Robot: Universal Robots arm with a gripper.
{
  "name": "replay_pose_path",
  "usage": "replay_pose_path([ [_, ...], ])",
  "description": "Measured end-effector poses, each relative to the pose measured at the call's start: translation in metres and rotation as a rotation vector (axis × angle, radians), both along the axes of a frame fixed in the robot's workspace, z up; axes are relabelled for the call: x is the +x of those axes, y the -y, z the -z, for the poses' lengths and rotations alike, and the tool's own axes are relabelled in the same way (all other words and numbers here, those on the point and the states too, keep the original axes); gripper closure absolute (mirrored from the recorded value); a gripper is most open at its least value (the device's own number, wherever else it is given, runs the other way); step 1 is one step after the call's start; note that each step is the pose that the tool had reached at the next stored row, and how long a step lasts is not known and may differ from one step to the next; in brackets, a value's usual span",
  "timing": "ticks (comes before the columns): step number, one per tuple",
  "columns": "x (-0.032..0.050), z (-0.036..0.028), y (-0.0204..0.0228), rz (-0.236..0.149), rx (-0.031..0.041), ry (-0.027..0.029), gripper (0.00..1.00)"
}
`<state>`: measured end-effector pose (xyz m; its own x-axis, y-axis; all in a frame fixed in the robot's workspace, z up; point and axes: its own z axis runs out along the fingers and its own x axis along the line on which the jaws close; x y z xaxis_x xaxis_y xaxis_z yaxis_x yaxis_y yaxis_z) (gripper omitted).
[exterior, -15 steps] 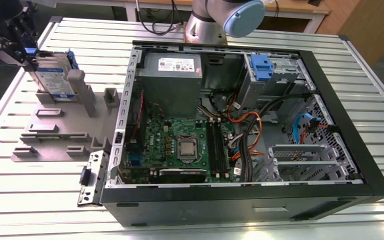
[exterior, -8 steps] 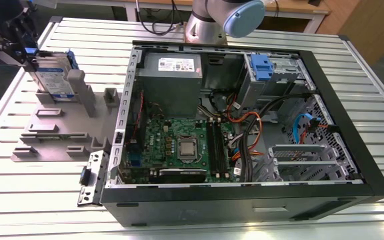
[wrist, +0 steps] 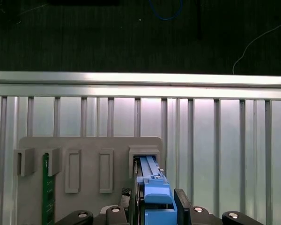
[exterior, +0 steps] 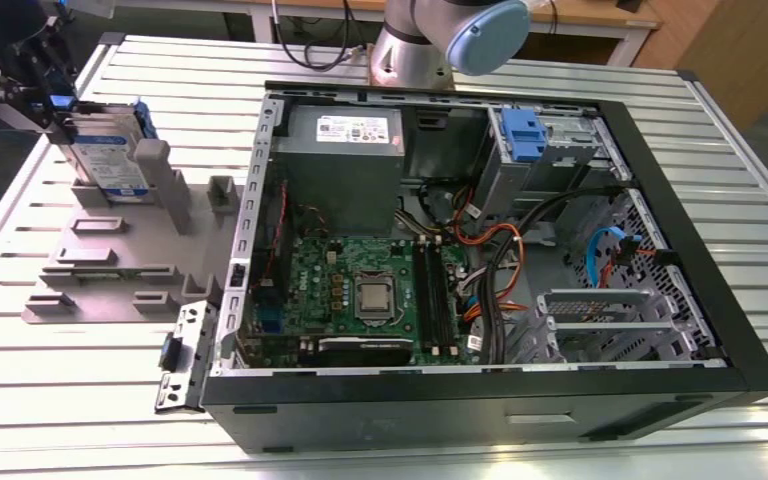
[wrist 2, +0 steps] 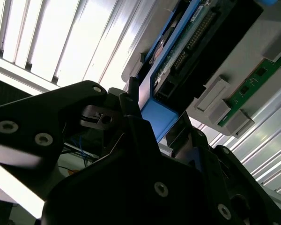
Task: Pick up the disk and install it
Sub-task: 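Pick up the disk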
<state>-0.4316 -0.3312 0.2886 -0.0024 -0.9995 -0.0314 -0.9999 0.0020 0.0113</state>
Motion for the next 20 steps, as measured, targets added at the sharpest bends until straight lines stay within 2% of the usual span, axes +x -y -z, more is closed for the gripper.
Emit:
replay_pose_path([
  [5, 0.0000, -0.0003, -0.0001, 0.000, -0.0028, -0.0003, 0.52],
  [20, 0.0000, 0.0000, -0.0019, 0.002, -0.0048, -0.0002, 0.52],
])
